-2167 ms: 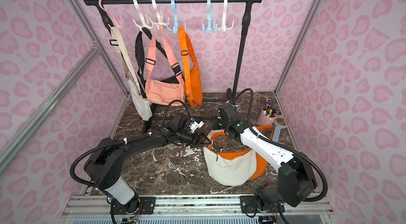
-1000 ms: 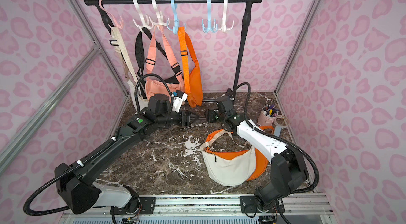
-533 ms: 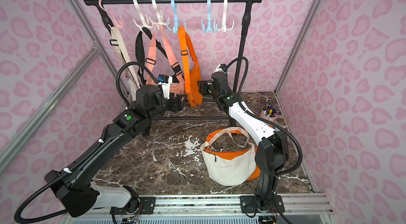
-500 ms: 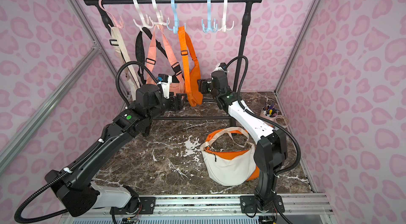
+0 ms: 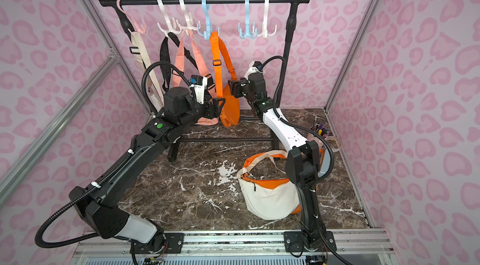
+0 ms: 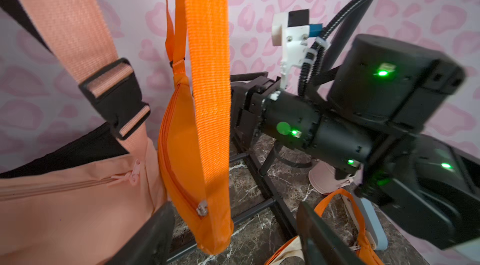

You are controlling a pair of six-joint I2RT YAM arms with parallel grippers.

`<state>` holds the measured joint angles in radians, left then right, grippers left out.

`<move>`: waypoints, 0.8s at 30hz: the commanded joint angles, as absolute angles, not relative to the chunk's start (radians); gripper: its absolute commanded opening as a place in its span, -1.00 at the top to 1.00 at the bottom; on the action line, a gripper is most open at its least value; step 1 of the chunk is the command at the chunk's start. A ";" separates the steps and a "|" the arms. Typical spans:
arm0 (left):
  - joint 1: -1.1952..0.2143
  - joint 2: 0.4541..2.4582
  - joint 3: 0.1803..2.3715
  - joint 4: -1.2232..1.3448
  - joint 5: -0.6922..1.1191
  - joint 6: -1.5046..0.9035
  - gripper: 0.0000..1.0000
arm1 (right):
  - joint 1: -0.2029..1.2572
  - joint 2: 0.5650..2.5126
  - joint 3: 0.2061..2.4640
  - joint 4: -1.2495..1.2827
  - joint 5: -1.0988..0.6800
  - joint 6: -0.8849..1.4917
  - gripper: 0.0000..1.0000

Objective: Take the bag off the hook
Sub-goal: Pick up the bag from the hook.

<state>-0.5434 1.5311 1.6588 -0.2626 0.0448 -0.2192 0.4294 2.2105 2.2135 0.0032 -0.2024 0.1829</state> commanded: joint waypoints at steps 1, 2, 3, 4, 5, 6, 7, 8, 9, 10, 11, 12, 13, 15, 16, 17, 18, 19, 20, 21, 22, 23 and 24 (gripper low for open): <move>-0.541 1.555 1.691 -0.233 0.087 -0.212 -0.52 | 0.416 2.310 2.349 0.047 -0.224 0.199 -0.33; -0.540 1.562 1.699 -0.233 0.088 -0.213 -0.52 | 0.413 2.345 2.399 0.040 -0.236 0.197 -0.33; -0.540 1.569 1.705 -0.235 0.087 -0.211 -0.52 | 0.412 2.373 2.441 0.036 -0.248 0.191 -0.34; -0.540 1.574 1.708 -0.235 0.080 -0.212 -0.53 | 0.410 2.397 2.482 0.040 -0.257 0.180 -0.34; -0.540 1.579 1.711 -0.233 0.074 -0.213 -0.53 | 0.410 2.420 2.513 0.047 -0.269 0.169 -0.35; -0.539 1.586 1.718 -0.233 0.072 -0.214 -0.53 | 0.408 2.436 2.532 0.053 -0.277 0.162 -0.35; -0.538 1.594 1.726 -0.233 0.075 -0.211 -0.53 | 0.406 2.453 2.552 0.062 -0.282 0.157 -0.35; -0.538 1.602 1.734 -0.232 0.075 -0.210 -0.54 | 0.402 2.461 2.557 0.073 -0.286 0.155 -0.36; -0.538 1.608 1.743 -0.233 0.076 -0.209 -0.55 | 0.399 2.465 2.557 0.084 -0.292 0.156 -0.36; -0.538 1.615 1.753 -0.233 0.077 -0.207 -0.55 | 0.395 2.469 2.556 0.098 -0.300 0.158 -0.36; -0.537 1.621 1.761 -0.232 0.077 -0.205 -0.55 | 0.391 2.472 2.556 0.107 -0.309 0.158 -0.36; -0.537 1.624 1.764 -0.226 0.075 -0.205 -0.55 | 0.388 2.473 2.556 0.115 -0.321 0.158 -0.36; -0.535 1.627 1.763 -0.218 0.076 -0.205 -0.55 | 0.387 2.476 2.557 0.125 -0.333 0.153 -0.36; -0.531 1.634 1.764 -0.205 0.083 -0.210 -0.55 | 0.385 2.481 2.556 0.140 -0.349 0.138 -0.35; -0.528 1.640 1.767 -0.202 0.089 -0.212 -0.55 | 0.385 2.485 2.555 0.150 -0.352 0.131 -0.34; -0.525 1.646 1.770 -0.202 0.089 -0.214 -0.55 | 0.386 2.490 2.556 0.163 -0.360 0.129 -0.33; -0.522 1.653 1.773 -0.206 0.078 -0.217 -0.55 | 0.386 2.495 2.556 0.184 -0.377 0.129 -0.33; -0.518 1.658 1.775 -0.208 0.071 -0.222 -0.53 | 0.385 2.501 2.555 0.208 -0.399 0.129 -0.33; -0.513 1.660 1.774 -0.204 0.073 -0.225 -0.51 | 0.386 2.506 2.556 0.226 -0.414 0.129 -0.33; -0.508 1.662 1.770 -0.196 0.077 -0.227 -0.49 | 0.386 2.512 2.555 0.251 -0.424 0.130 -0.33; -0.502 1.667 1.769 -0.193 0.080 -0.230 -0.47 | 0.385 2.520 2.556 0.276 -0.425 0.137 -0.33; -0.496 1.671 1.771 -0.193 0.085 -0.232 -0.43 | 0.386 2.528 2.556 0.299 -0.424 0.143 -0.32; -0.489 1.677 1.774 -0.192 0.091 -0.234 -0.39 | 0.384 2.538 2.556 0.324 -0.425 0.146 -0.32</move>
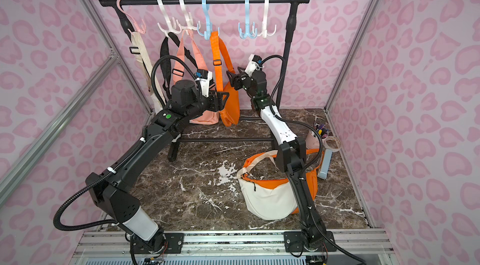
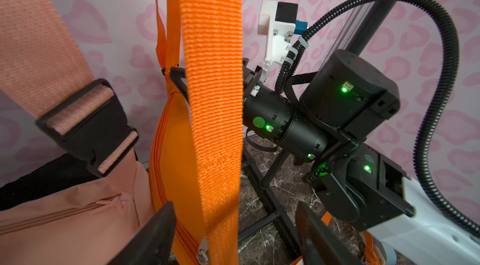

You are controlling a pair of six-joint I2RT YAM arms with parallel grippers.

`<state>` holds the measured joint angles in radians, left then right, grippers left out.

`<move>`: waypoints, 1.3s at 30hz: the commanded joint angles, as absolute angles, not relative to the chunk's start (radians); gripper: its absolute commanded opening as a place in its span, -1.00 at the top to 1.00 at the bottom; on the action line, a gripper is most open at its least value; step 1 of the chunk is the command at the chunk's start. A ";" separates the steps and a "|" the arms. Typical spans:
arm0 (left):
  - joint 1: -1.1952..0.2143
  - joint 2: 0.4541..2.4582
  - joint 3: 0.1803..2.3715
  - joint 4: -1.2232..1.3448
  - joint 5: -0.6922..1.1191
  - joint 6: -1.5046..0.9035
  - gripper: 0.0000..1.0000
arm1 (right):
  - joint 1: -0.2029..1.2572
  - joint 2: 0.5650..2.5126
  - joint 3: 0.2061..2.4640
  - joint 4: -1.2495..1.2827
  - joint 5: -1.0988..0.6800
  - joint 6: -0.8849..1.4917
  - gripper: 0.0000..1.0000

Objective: Take the bag off the hook
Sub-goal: Pick up the bag from the hook.

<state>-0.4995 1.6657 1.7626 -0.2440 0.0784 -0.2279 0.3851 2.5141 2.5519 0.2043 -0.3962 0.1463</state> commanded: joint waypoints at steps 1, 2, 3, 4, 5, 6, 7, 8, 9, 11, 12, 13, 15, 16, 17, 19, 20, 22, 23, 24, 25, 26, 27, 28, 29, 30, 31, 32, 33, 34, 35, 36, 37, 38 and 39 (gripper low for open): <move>-0.481 1.680 1.775 -0.192 0.098 -0.237 -0.37 | 0.385 2.549 2.559 0.347 -0.421 0.148 -0.32; -0.474 1.681 1.775 -0.191 0.101 -0.239 -0.35 | 0.384 2.558 2.563 0.363 -0.415 0.153 -0.31; -0.466 1.683 1.774 -0.190 0.106 -0.240 -0.30 | 0.384 2.569 2.572 0.379 -0.410 0.158 -0.29; -0.458 1.683 1.773 -0.189 0.111 -0.243 -0.26 | 0.384 2.578 2.580 0.392 -0.407 0.161 -0.27; -0.451 1.684 1.773 -0.188 0.115 -0.243 -0.22 | 0.385 2.589 2.591 0.400 -0.404 0.162 -0.26; -0.444 1.687 1.774 -0.189 0.123 -0.243 -0.20 | 0.386 2.602 2.604 0.406 -0.399 0.163 -0.24; -0.438 1.691 1.772 -0.190 0.126 -0.245 -0.18 | 0.385 2.615 2.620 0.406 -0.393 0.163 -0.24; -0.433 1.694 1.773 -0.192 0.130 -0.245 -0.15 | 0.386 2.626 2.635 0.403 -0.388 0.160 -0.24; -0.428 1.696 1.773 -0.194 0.138 -0.247 -0.14 | 0.385 2.635 2.641 0.405 -0.384 0.155 -0.24; -0.422 1.703 1.772 -0.195 0.165 -0.246 -0.18 | 0.386 2.647 2.643 0.426 -0.372 0.150 -0.28; -0.420 1.704 1.770 -0.189 0.187 -0.242 -0.24 | 0.386 2.655 2.643 0.442 -0.364 0.150 -0.29; -0.417 1.705 1.771 -0.183 0.221 -0.234 -0.30 | 0.386 2.665 2.643 0.460 -0.358 0.151 -0.30; -0.417 1.704 1.766 -0.164 0.276 -0.229 -0.37 | 0.385 2.685 2.645 0.496 -0.350 0.157 -0.31; -0.418 1.705 1.769 -0.156 0.297 -0.229 -0.40 | 0.385 2.699 2.648 0.513 -0.341 0.166 -0.31; -0.417 1.711 1.776 -0.155 0.321 -0.228 -0.40 | 0.386 2.714 2.660 0.524 -0.336 0.172 -0.30; -0.418 1.719 1.780 -0.158 0.329 -0.228 -0.39 | 0.388 2.748 2.696 0.521 -0.329 0.184 -0.24; -0.417 1.722 1.780 -0.157 0.322 -0.229 -0.35 | 0.389 2.760 2.711 0.518 -0.327 0.187 -0.20; -0.416 1.724 1.775 -0.160 0.305 -0.226 -0.25 | 0.392 2.777 2.727 0.512 -0.324 0.196 -0.08; -0.414 1.725 1.772 -0.160 0.296 -0.226 -0.19 | 0.392 2.778 2.726 0.510 -0.325 0.202 -0.01; -0.412 1.725 1.769 -0.160 0.292 -0.224 -0.15 | 0.393 2.777 2.725 0.506 -0.328 0.202 0.02; -0.408 1.730 1.767 -0.162 0.288 -0.225 -0.10 | 0.394 2.776 2.723 0.501 -0.329 0.201 0.04; -0.407 1.733 1.766 -0.164 0.281 -0.229 -0.07 | 0.393 2.773 2.722 0.495 -0.326 0.198 0.04; -0.401 1.740 1.768 -0.167 0.275 -0.236 -0.07 | 0.393 2.772 2.719 0.487 -0.317 0.194 0.04; -0.396 1.749 1.770 -0.172 0.278 -0.245 -0.07 | 0.393 2.769 2.712 0.481 -0.300 0.188 -0.04; -0.391 1.754 1.773 -0.171 0.282 -0.252 -0.06 | 0.394 2.765 2.702 0.480 -0.284 0.183 -0.12; -0.386 1.763 1.777 -0.175 0.290 -0.260 -0.02 | 0.391 2.760 2.688 0.480 -0.268 0.178 -0.19; -0.382 1.770 1.782 -0.178 0.299 -0.265 0.01 | 0.391 2.753 2.676 0.482 -0.254 0.176 -0.20; -0.380 1.775 1.788 -0.182 0.306 -0.266 0.02 | 0.389 2.749 2.667 0.480 -0.245 0.176 -0.21; -0.378 1.782 1.796 -0.185 0.311 -0.268 0.02 | 0.387 2.744 2.657 0.482 -0.241 0.176 -0.21; -0.377 1.788 1.807 -0.192 0.320 -0.268 0.01 | 0.387 2.741 2.648 0.482 -0.236 0.176 -0.22; -0.376 1.793 1.817 -0.195 0.331 -0.267 0.00 | 0.387 2.738 2.643 0.480 -0.234 0.176 -0.23; -0.375 1.798 1.823 -0.195 0.346 -0.265 -0.01 | 0.387 2.737 2.639 0.475 -0.231 0.176 -0.24; -0.374 1.801 1.827 -0.192 0.357 -0.261 0.00 | 0.387 2.737 2.638 0.471 -0.231 0.176 -0.24; -0.374 1.803 1.830 -0.192 0.363 -0.259 0.05 | 0.387 2.737 2.638 0.467 -0.235 0.176 -0.24; -0.374 1.805 1.834 -0.190 0.365 -0.258 0.13 | 0.387 2.737 2.638 0.463 -0.241 0.175 -0.24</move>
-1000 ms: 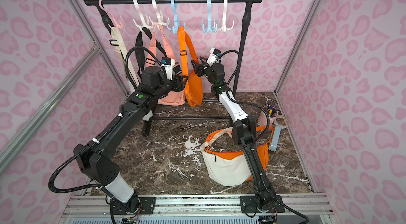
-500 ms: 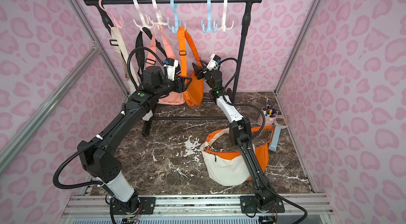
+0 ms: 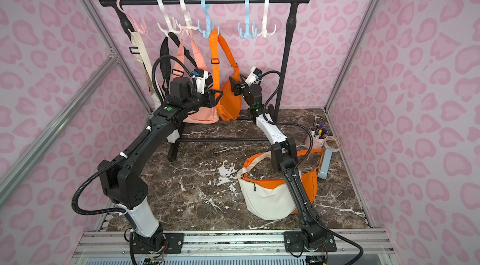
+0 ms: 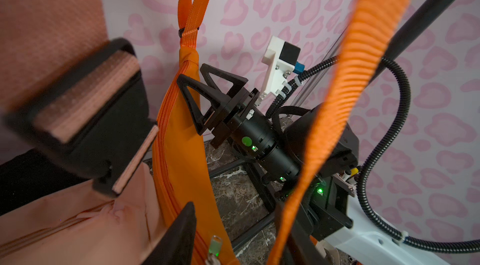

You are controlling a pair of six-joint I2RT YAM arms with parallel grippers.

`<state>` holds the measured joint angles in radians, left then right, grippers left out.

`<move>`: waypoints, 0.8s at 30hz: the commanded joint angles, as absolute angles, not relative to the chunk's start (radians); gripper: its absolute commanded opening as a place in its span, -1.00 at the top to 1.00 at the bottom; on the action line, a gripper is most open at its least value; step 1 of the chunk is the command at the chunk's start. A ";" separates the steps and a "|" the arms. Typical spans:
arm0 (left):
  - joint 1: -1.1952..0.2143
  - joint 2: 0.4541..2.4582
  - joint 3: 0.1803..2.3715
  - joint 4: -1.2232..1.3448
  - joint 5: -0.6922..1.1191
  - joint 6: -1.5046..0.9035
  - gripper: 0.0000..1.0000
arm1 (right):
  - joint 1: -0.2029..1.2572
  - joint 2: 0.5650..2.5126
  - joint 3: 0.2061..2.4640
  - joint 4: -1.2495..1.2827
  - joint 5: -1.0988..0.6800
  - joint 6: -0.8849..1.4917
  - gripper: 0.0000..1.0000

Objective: Take the bag off the hook
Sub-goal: Pick up the bag from the hook.

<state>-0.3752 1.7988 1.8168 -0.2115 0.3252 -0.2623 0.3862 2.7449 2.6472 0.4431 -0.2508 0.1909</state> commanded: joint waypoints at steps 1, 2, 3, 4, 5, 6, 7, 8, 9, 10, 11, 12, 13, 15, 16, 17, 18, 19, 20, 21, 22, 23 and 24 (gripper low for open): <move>-0.374 1.805 1.835 -0.191 0.365 -0.258 0.25 | 0.387 2.735 2.638 0.458 -0.245 0.176 -0.24; -0.373 1.805 1.837 -0.192 0.368 -0.259 0.43 | 0.387 2.730 2.636 0.455 -0.248 0.176 -0.24; -0.371 1.804 1.837 -0.191 0.373 -0.259 0.60 | 0.387 2.723 2.628 0.456 -0.253 0.175 -0.25; -0.370 1.802 1.837 -0.192 0.377 -0.257 0.72 | 0.387 2.713 2.615 0.458 -0.257 0.173 -0.26; -0.369 1.799 1.837 -0.196 0.379 -0.255 0.81 | 0.386 2.704 2.597 0.464 -0.258 0.172 -0.26; -0.366 1.795 1.837 -0.202 0.377 -0.252 0.85 | 0.386 2.690 2.579 0.472 -0.259 0.172 -0.26; -0.363 1.789 1.835 -0.211 0.376 -0.248 0.87 | 0.385 2.673 2.555 0.483 -0.263 0.170 -0.27; -0.360 1.782 1.832 -0.220 0.375 -0.244 0.93 | 0.385 2.656 2.527 0.490 -0.269 0.167 -0.28; -0.356 1.775 1.829 -0.226 0.374 -0.240 0.93 | 0.384 2.641 2.505 0.493 -0.273 0.166 -0.28; -0.351 1.766 1.825 -0.237 0.376 -0.234 0.93 | 0.383 2.621 2.478 0.497 -0.278 0.163 -0.29; -0.345 1.756 1.819 -0.248 0.380 -0.228 0.93 | 0.383 2.602 2.450 0.504 -0.284 0.160 -0.30; -0.341 1.747 1.814 -0.257 0.384 -0.222 0.93 | 0.381 2.584 2.426 0.509 -0.290 0.156 -0.31; -0.336 1.736 1.807 -0.268 0.396 -0.213 0.93 | 0.380 2.568 2.408 0.508 -0.298 0.149 -0.31; -0.322 1.719 1.795 -0.283 0.443 -0.199 0.93 | 0.380 2.546 2.392 0.492 -0.327 0.128 -0.31; -0.314 1.709 1.786 -0.290 0.479 -0.191 0.93 | 0.380 2.540 2.391 0.477 -0.339 0.116 -0.31; -0.304 1.700 1.776 -0.294 0.525 -0.183 0.93 | 0.380 2.533 2.391 0.462 -0.350 0.103 -0.31; -0.294 1.693 1.769 -0.293 0.571 -0.177 0.93 | 0.378 2.528 2.390 0.451 -0.356 0.095 -0.31; -0.281 1.684 1.761 -0.301 0.618 -0.166 0.93 | 0.377 2.524 2.390 0.443 -0.359 0.090 -0.30; -0.269 1.680 1.758 -0.313 0.659 -0.160 0.93 | 0.377 2.518 2.387 0.438 -0.362 0.086 -0.30; -0.259 1.676 1.756 -0.323 0.682 -0.155 0.93 | 0.377 2.516 2.385 0.436 -0.361 0.082 -0.30; -0.245 1.673 1.753 -0.333 0.709 -0.151 0.93 | 0.377 2.510 2.384 0.432 -0.359 0.078 -0.28; -0.233 1.669 1.752 -0.344 0.730 -0.146 0.93 | 0.377 2.504 2.383 0.425 -0.359 0.075 -0.25; -0.224 1.667 1.752 -0.353 0.743 -0.142 0.93 | 0.377 2.498 2.380 0.419 -0.359 0.073 -0.23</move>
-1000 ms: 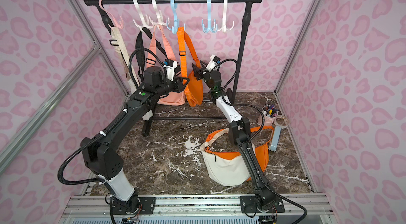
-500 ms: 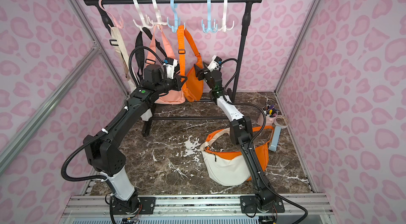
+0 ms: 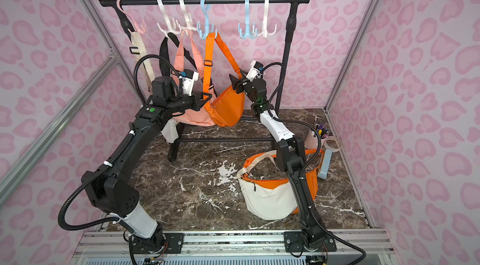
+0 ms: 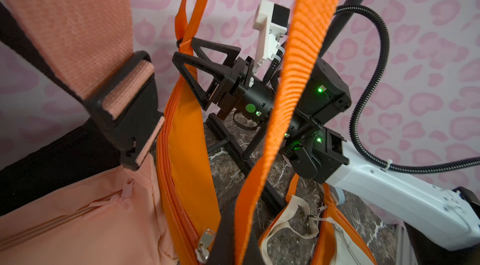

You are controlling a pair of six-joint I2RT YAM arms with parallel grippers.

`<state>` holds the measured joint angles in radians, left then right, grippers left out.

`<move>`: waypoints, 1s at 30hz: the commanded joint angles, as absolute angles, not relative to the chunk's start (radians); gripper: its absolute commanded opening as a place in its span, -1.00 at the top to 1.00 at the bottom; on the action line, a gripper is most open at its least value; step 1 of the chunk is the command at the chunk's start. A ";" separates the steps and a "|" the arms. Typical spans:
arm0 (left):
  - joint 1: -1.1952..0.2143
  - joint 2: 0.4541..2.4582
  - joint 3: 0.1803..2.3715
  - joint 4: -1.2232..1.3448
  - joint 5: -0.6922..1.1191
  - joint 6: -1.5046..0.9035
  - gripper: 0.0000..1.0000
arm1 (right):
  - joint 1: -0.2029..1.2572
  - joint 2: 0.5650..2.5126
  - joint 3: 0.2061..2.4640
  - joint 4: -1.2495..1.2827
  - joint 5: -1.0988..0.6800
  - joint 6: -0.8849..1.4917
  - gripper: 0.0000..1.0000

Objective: Take the bag off the hook
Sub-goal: Pick up the bag from the hook.

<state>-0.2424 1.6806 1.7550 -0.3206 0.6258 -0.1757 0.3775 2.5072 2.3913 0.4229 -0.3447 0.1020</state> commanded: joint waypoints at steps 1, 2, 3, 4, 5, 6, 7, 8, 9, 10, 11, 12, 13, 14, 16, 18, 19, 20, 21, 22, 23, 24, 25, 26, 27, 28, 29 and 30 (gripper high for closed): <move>-0.214 1.663 1.750 -0.362 0.752 -0.138 0.93 | 0.377 2.486 2.373 0.414 -0.360 0.068 -0.22; -0.205 1.660 1.749 -0.369 0.756 -0.134 0.93 | 0.380 2.473 2.357 0.417 -0.362 0.061 -0.21; -0.200 1.660 1.749 -0.374 0.760 -0.129 0.93 | 0.381 2.458 2.337 0.423 -0.364 0.055 -0.21; -0.194 1.658 1.752 -0.379 0.763 -0.126 0.93 | 0.382 2.439 2.314 0.434 -0.362 0.047 -0.22; -0.191 1.658 1.753 -0.382 0.767 -0.122 0.93 | 0.385 2.425 2.292 0.443 -0.362 0.038 -0.22; -0.187 1.658 1.754 -0.386 0.773 -0.118 0.93 | 0.387 2.411 2.271 0.451 -0.362 0.025 -0.22; -0.183 1.658 1.752 -0.386 0.775 -0.115 0.93 | 0.391 2.401 2.259 0.455 -0.362 0.014 -0.23; -0.182 1.658 1.755 -0.388 0.778 -0.115 0.93 | 0.392 2.399 2.254 0.457 -0.363 0.005 -0.23; -0.179 1.658 1.754 -0.391 0.784 -0.114 0.93 | 0.393 2.401 2.256 0.457 -0.369 0.000 -0.24; -0.177 1.661 1.754 -0.393 0.791 -0.113 0.93 | 0.394 2.406 2.262 0.456 -0.373 -0.004 -0.24; -0.177 1.660 1.753 -0.397 0.795 -0.111 0.93 | 0.393 2.410 2.270 0.451 -0.370 -0.003 -0.23; -0.176 1.662 1.753 -0.400 0.799 -0.107 0.93 | 0.393 2.418 2.280 0.446 -0.367 -0.003 -0.20; -0.175 1.664 1.754 -0.408 0.801 -0.103 0.93 | 0.393 2.424 2.290 0.444 -0.368 -0.002 -0.16; -0.173 1.664 1.756 -0.414 0.802 -0.097 0.93 | 0.393 2.432 2.302 0.442 -0.370 -0.002 -0.13; -0.169 1.663 1.755 -0.420 0.802 -0.089 0.93 | 0.394 2.452 2.330 0.439 -0.377 0.000 -0.08; -0.164 1.662 1.755 -0.427 0.810 -0.085 0.93 | 0.393 2.480 2.381 0.420 -0.387 0.000 -0.07; -0.162 1.661 1.753 -0.427 0.813 -0.083 0.93 | 0.393 2.498 2.416 0.404 -0.395 0.000 -0.07; -0.160 1.658 1.753 -0.427 0.813 -0.082 0.93 | 0.393 2.514 2.451 0.393 -0.397 0.000 -0.07; -0.158 1.658 1.751 -0.429 0.813 -0.082 0.93 | 0.393 2.528 2.475 0.385 -0.397 0.001 -0.07; -0.156 1.658 1.753 -0.429 0.818 -0.082 0.93 | 0.393 2.543 2.503 0.384 -0.397 0.005 -0.07; -0.154 1.658 1.754 -0.431 0.821 -0.082 0.93 | 0.393 2.552 2.522 0.385 -0.398 0.006 -0.06; -0.153 1.657 1.755 -0.433 0.825 -0.081 0.93 | 0.393 2.564 2.540 0.389 -0.403 0.009 -0.02; -0.152 1.656 1.753 -0.433 0.823 -0.080 0.93 | 0.394 2.571 2.558 0.393 -0.410 0.010 0.03; -0.151 1.656 1.753 -0.431 0.823 -0.080 0.93 | 0.393 2.577 2.568 0.395 -0.418 0.009 0.06; -0.150 1.656 1.753 -0.430 0.823 -0.080 0.93 | 0.394 2.579 2.576 0.398 -0.426 0.009 0.11; -0.149 1.656 1.755 -0.429 0.819 -0.081 0.93 | 0.394 2.578 2.579 0.399 -0.432 0.010 0.19; -0.149 1.655 1.757 -0.429 0.818 -0.084 0.93 | 0.394 2.575 2.578 0.397 -0.436 0.009 0.29; -0.148 1.653 1.758 -0.426 0.813 -0.088 0.93 | 0.394 2.570 2.579 0.388 -0.441 0.006 0.40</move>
